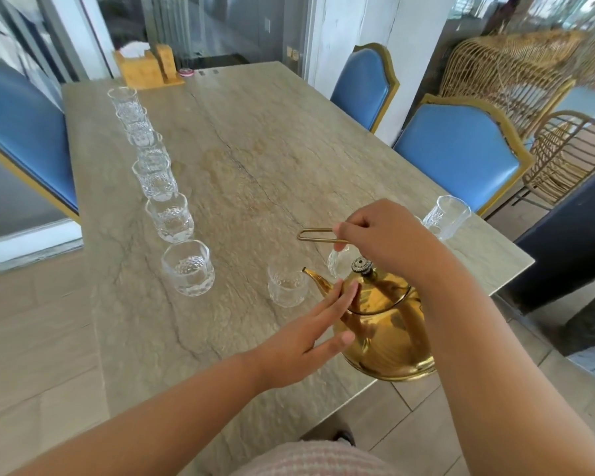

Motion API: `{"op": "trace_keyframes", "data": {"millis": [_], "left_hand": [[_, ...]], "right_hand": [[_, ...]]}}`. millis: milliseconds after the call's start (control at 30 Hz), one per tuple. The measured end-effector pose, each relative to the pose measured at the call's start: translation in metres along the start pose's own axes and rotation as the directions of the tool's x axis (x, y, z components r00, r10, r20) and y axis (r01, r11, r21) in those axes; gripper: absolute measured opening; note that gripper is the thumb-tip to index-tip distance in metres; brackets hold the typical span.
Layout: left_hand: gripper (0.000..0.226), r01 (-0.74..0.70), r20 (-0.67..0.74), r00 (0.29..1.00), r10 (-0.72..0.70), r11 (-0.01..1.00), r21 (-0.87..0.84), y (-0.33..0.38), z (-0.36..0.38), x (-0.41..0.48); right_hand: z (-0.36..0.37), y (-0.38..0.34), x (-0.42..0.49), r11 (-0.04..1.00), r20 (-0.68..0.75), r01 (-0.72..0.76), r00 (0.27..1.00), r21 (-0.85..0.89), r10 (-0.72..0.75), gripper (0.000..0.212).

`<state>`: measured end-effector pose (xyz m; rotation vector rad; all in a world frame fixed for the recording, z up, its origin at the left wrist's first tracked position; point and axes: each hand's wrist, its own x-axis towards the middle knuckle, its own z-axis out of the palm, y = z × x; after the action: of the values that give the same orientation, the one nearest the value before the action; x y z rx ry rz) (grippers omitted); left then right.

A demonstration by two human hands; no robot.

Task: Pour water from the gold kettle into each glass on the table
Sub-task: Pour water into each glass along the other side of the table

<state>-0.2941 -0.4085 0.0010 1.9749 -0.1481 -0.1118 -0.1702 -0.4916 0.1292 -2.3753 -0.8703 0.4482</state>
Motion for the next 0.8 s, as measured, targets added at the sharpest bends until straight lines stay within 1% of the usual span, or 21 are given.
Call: {"op": "trace_keyframes", "data": {"millis": [233, 400, 800], "left_hand": [[0.058, 0.002, -0.033, 0.999, -0.004, 0.998, -0.069, -0.001, -0.002, 0.000], [0.060, -0.016, -0.050, 0.999, 0.012, 0.997, -0.078, -0.005, -0.004, 0.001], [0.058, -0.040, -0.031, 0.999, 0.038, 0.996, -0.082, -0.006, -0.003, 0.003]], "right_hand": [[0.003, -0.009, 0.013, 0.998, 0.040, 0.042, 0.998, -0.054, -0.040, 0.031], [0.001, -0.013, 0.016, 0.997, 0.049, 0.046, 0.998, -0.066, -0.043, 0.031], [0.001, -0.018, 0.014, 0.994, 0.065, 0.033, 0.998, -0.104, -0.026, 0.031]]}}
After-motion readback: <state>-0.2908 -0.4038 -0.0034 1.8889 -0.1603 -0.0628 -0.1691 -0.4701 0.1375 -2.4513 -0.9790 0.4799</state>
